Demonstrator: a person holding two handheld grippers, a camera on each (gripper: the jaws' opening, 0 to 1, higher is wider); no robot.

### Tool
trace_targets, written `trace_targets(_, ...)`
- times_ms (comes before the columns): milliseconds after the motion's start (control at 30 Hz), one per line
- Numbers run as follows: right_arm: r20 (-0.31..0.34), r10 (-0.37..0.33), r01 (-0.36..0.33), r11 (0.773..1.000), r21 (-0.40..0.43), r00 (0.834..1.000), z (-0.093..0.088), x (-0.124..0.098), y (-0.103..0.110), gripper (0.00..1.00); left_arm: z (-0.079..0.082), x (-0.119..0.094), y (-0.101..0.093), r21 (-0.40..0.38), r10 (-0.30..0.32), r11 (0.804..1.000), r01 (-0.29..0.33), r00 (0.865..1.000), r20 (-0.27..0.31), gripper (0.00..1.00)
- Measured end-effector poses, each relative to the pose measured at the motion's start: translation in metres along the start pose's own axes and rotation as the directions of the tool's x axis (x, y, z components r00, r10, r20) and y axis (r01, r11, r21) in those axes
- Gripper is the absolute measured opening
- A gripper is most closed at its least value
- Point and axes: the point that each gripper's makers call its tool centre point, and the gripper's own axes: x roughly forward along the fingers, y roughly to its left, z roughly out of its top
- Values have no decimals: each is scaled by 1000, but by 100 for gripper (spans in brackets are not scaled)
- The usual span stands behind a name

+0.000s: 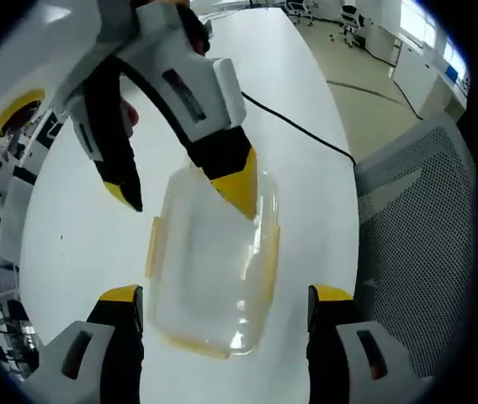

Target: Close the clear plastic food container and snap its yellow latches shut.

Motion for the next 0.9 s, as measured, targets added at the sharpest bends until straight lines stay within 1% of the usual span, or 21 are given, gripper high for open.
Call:
trace_targets(100,16,6,-6,1000,6,1000,-2,1,4,69,-1,3,2,9,0,1000,0,1000,-4,80)
trace_targets(233,14,-5,5,1000,-2,1000,-6,2,8,69,-2,4,6,15,-8,1000,8,1000,-4,80)
trace_targets(300,11,-13,14,1000,-10,1000,-6,2,9,71,-5,5,8,9,-16,1000,16,1000,-10,80)
trace_targets(367,-2,-32,32,999,-20,999,-9,4,8,73,-6,5,9,21,-25,999,25,1000,-2,80)
trace_targets(467,-19,-39,38,999,-39,999,-13,6,9,73,-7,7,11,12,-42,999,42,999,-2,80)
trace_targets(600,-33,-39,37,998,-52,999,-16,9,12,74,-14,11,14,19,-55,998,55,998,-24,80)
trace_targets(733,-46,-42,40,997,-61,998,-18,13,14,76,-19,15,12,7,-103,995,103,994,-35,84)
trace_targets(900,-70,-50,45,996,-80,996,-24,16,15,77,-23,22,14,25,-119,992,120,991,-56,84)
